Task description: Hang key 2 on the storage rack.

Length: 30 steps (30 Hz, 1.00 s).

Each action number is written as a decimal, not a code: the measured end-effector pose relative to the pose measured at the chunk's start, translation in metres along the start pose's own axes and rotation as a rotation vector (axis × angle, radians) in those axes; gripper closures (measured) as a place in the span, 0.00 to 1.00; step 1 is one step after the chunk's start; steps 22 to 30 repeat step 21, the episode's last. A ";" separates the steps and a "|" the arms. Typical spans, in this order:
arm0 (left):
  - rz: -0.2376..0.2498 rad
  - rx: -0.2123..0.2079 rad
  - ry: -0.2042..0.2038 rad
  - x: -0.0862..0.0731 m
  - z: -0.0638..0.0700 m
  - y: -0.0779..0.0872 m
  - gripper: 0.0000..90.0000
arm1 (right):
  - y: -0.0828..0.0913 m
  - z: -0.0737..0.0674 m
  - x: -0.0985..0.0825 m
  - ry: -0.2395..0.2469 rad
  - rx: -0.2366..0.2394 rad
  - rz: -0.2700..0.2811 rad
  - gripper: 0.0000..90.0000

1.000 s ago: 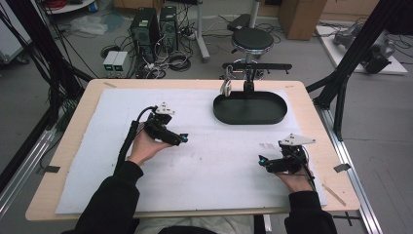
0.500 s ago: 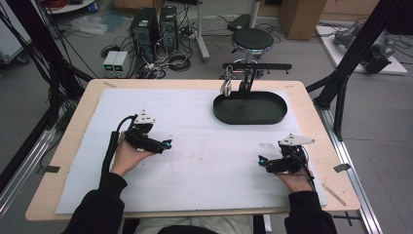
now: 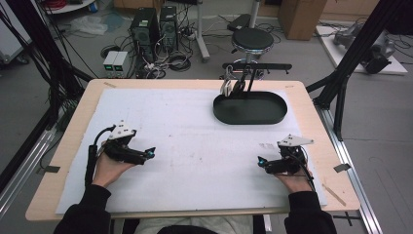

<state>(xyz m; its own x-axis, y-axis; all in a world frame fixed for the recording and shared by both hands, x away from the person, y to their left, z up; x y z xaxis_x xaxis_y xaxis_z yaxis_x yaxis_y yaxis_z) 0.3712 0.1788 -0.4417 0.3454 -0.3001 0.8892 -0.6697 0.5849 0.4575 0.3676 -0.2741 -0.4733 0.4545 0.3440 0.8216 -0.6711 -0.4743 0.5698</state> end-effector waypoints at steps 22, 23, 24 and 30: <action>0.201 0.132 0.113 -0.040 -0.031 0.072 0.02 | 0.000 -0.003 0.001 0.003 0.010 0.005 0.01; 0.201 0.132 0.113 -0.040 -0.031 0.072 0.02 | 0.000 -0.003 0.001 0.003 0.010 0.005 0.01; 0.201 0.132 0.113 -0.040 -0.031 0.072 0.02 | 0.000 -0.003 0.001 0.003 0.010 0.005 0.01; 0.201 0.132 0.113 -0.040 -0.031 0.072 0.02 | 0.000 -0.003 0.001 0.003 0.010 0.005 0.01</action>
Point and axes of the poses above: each handheld gripper's, and its own axes: y roughly backward along the jaws, x roughly out of its top, z roughly to its right, the point moved 7 cm from there along -y, roughly forward along the jaws, and after that the axes turned 3 degrees about z, right-handed, at the moved point
